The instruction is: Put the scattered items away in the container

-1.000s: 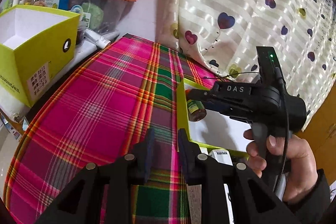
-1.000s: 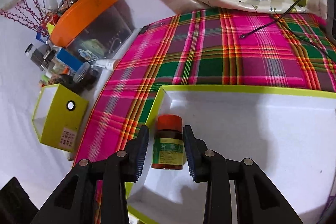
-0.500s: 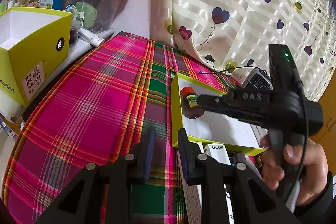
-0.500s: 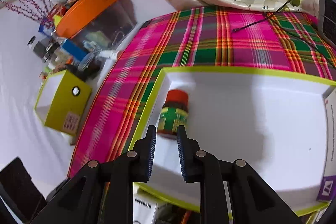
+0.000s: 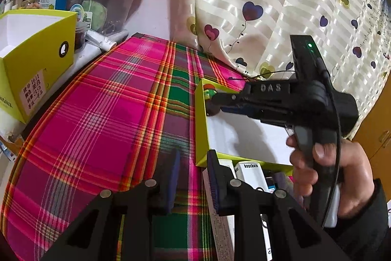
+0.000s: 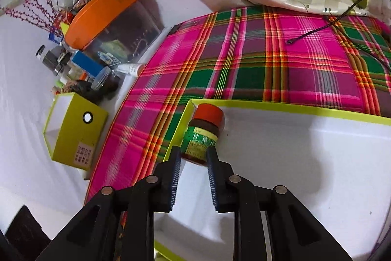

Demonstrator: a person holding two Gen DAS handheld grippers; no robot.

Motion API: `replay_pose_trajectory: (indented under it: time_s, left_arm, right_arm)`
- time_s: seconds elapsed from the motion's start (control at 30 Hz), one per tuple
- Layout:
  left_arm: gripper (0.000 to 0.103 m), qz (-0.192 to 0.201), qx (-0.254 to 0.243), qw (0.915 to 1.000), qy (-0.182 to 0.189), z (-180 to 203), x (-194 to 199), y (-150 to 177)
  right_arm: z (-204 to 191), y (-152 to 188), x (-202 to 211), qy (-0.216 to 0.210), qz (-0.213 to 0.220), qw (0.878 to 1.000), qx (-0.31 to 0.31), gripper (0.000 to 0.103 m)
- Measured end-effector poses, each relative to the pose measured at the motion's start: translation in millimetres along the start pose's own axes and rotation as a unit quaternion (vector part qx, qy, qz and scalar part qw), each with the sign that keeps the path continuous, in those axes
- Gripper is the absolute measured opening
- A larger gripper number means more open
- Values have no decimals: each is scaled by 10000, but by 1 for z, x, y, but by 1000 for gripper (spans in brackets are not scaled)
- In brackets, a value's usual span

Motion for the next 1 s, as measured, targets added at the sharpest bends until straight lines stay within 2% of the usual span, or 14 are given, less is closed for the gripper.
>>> replay_pose_trajectory:
  time_s: [0.13, 0.33, 0.53, 0.73, 1.0]
  left_arm:
    - [23, -36, -132, 9999, 37, 5, -1, 3]
    - [23, -14, -178, 9998, 115, 8, 0, 3]
    - [23, -31, -134, 9997, 197, 9, 3, 6]
    - [23, 62, -185, 9998, 94, 7, 16, 12]
    - [23, -63, -269, 9996, 81, 11, 29, 31]
  right_arm:
    - [-3, 1, 3, -8, 43, 10000, 37, 25]
    - [-16, 18, 37, 83, 352, 9987, 360, 30]
    - [-23, 54, 77, 154, 604, 9967, 520, 32]
    - [-21, 95, 116, 206, 839, 9946, 566, 41]
    - [16, 147, 168, 652, 1259, 9897, 191, 43]
Point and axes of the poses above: each gripper's, at about its wrist camera, not at the fingertips, and x roughly against the way its jaws point, z to its right, y to its underside, the point moved 7 cm from there along -x, roughly the way its jaws point, and after that the axes turned 6 degrees about -y, right-handed, at the moved point
